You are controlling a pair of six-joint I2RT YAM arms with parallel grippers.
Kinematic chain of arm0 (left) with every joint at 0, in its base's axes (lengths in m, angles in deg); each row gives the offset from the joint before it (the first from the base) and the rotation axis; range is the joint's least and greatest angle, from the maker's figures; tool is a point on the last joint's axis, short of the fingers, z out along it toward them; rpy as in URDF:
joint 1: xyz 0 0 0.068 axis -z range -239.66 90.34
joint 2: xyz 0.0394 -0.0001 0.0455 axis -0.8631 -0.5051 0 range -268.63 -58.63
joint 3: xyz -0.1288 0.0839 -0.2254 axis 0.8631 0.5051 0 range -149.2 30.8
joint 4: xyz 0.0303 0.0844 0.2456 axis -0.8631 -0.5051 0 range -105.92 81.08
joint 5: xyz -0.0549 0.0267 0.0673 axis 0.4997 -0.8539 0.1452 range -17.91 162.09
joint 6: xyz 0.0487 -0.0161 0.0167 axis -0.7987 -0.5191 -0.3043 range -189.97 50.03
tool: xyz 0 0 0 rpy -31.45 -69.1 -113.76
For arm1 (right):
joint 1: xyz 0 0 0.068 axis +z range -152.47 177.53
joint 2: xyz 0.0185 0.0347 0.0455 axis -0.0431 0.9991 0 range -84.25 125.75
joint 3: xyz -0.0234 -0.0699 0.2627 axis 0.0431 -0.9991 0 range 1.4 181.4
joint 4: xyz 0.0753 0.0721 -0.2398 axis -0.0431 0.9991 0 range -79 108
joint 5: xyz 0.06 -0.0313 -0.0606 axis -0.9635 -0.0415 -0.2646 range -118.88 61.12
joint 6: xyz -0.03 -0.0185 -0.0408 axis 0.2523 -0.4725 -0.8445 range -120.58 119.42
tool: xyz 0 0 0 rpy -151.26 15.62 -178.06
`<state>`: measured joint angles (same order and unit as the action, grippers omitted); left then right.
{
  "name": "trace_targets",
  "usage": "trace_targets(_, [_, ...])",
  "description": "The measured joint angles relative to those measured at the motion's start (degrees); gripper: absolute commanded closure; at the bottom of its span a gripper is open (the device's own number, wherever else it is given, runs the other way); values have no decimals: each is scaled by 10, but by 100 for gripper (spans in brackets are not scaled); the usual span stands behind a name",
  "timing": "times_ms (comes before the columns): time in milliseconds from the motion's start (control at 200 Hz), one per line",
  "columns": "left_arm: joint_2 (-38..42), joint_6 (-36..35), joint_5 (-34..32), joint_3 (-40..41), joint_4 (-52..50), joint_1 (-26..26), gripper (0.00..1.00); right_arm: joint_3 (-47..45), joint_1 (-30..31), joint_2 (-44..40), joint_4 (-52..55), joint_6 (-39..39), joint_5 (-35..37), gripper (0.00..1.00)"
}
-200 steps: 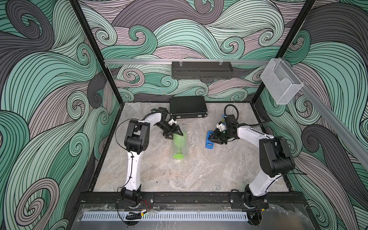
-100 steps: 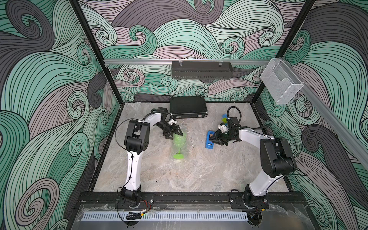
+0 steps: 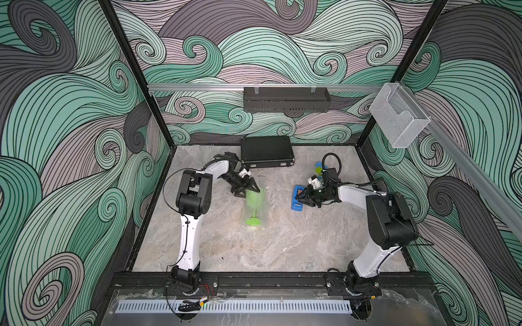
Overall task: Wrap wine glasses in bubble wrap
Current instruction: Pull the tape from the tape cutter.
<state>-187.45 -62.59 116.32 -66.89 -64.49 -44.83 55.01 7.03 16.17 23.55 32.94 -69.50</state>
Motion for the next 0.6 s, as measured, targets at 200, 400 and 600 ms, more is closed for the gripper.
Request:
trace_targets(200, [0,0,0,1,1,0,28,-7,-7,0,-11,6,-10,71])
trace_targets(400, [0,0,0,1,1,0,28,-26,-14,-4,-27,8,-25,72])
trace_targets(600, [3,1,0,5,3,0,28,-33,-15,-3,-42,16,-34,84])
